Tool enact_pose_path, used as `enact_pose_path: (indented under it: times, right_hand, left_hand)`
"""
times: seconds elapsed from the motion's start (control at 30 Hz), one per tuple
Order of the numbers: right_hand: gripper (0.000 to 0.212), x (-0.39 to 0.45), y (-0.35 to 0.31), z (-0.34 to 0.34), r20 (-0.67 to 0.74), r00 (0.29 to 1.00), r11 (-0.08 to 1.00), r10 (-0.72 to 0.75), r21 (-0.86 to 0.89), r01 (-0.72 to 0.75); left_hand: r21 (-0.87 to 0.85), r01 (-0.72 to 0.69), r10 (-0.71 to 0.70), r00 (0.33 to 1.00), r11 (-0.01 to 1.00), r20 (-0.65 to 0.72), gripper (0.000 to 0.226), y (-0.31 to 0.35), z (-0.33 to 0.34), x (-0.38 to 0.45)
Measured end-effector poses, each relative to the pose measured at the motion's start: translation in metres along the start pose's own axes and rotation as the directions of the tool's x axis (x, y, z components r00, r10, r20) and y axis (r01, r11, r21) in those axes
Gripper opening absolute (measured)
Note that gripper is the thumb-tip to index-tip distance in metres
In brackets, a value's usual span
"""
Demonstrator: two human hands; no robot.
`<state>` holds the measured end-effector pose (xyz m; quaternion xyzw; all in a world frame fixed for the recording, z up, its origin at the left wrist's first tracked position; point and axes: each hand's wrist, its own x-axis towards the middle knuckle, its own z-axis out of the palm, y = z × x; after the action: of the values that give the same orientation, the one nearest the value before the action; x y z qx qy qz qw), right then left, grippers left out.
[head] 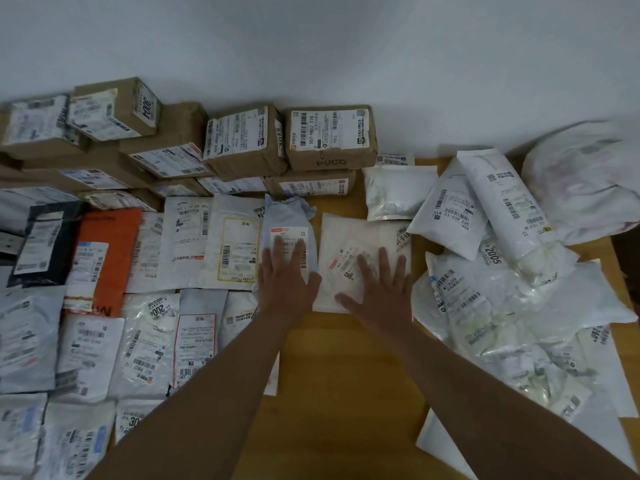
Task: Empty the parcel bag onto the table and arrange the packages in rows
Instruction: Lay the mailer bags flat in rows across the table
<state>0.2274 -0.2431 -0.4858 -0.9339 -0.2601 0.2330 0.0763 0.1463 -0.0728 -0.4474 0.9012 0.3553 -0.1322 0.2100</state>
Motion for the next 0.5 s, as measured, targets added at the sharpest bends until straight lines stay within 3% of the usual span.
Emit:
enact_pose_path:
  times: [0.23,0.5]
  right_hand:
    - [0.101,0.022,-0.009,0.002,0.066,0.997,0.999,-0.037,-0.006,0.037]
    - [0.099,0.024,-0.029,0.009,0.019,0.996,0.995,-0.092,-0.044,0.093]
  left_hand:
    - [-0.123,0.025,-0.022,1.000,0.992,0.020,0.080,-0.005,-0.002,0.012]
    - [-0.151,0.011,-0.010,1.000,0.988,0.013,0.086,-0.010,-0.003,0.014]
